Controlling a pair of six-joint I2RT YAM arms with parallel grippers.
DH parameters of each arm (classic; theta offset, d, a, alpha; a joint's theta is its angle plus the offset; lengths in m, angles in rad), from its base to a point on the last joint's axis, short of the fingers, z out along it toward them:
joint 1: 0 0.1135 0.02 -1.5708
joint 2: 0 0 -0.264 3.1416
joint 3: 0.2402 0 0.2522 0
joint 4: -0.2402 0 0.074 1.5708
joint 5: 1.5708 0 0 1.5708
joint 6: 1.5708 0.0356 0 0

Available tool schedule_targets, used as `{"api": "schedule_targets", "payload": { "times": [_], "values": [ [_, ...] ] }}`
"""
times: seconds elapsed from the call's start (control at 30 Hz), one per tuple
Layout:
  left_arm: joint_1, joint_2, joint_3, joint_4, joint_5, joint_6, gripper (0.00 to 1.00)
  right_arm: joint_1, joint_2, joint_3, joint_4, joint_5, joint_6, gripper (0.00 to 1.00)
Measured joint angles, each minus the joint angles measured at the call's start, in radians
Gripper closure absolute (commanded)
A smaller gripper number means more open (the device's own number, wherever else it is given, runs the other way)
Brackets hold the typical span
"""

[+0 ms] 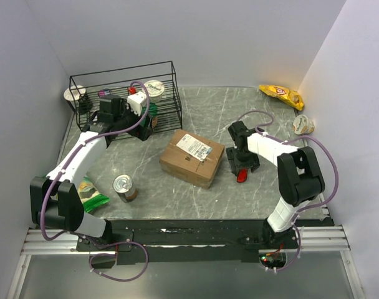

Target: Unpack the express box

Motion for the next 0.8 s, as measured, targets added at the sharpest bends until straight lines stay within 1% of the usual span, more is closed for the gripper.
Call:
{"api": "schedule_targets", "payload": {
  "times": [0.13,0.33,0.47,0.57,0.7,0.8],
  "values": [
    [0.000,0.000,0.006,0.004,-0.003,0.001,0.04,-0.002,0.013,-0.016,-0.012,0.058,0.014,0.25],
    [0.000,-0.001,0.006,0.003,-0.006,0.003,0.04,-0.002,-0.045,-0.024,-0.016,0.034,0.026,0.23],
    [0.000,-0.001,0.006,0.003,-0.006,0.003,0.04,-0.002,-0.037,-0.033,-0.015,0.030,0.024,0.23],
    [0.000,-0.001,0.006,0.003,-0.006,0.003,0.03,-0.002,-0.007,-0.031,-0.001,0.042,0.007,0.23],
    [0.000,-0.001,0.006,0.003,-0.007,0.003,0.04,-0.002,0.024,-0.027,0.009,0.062,-0.045,0.25],
    [0.000,-0.001,0.006,0.003,-0.007,0.004,0.04,-0.003,0.044,-0.009,-0.004,0.062,-0.095,0.23]
  ]
}}
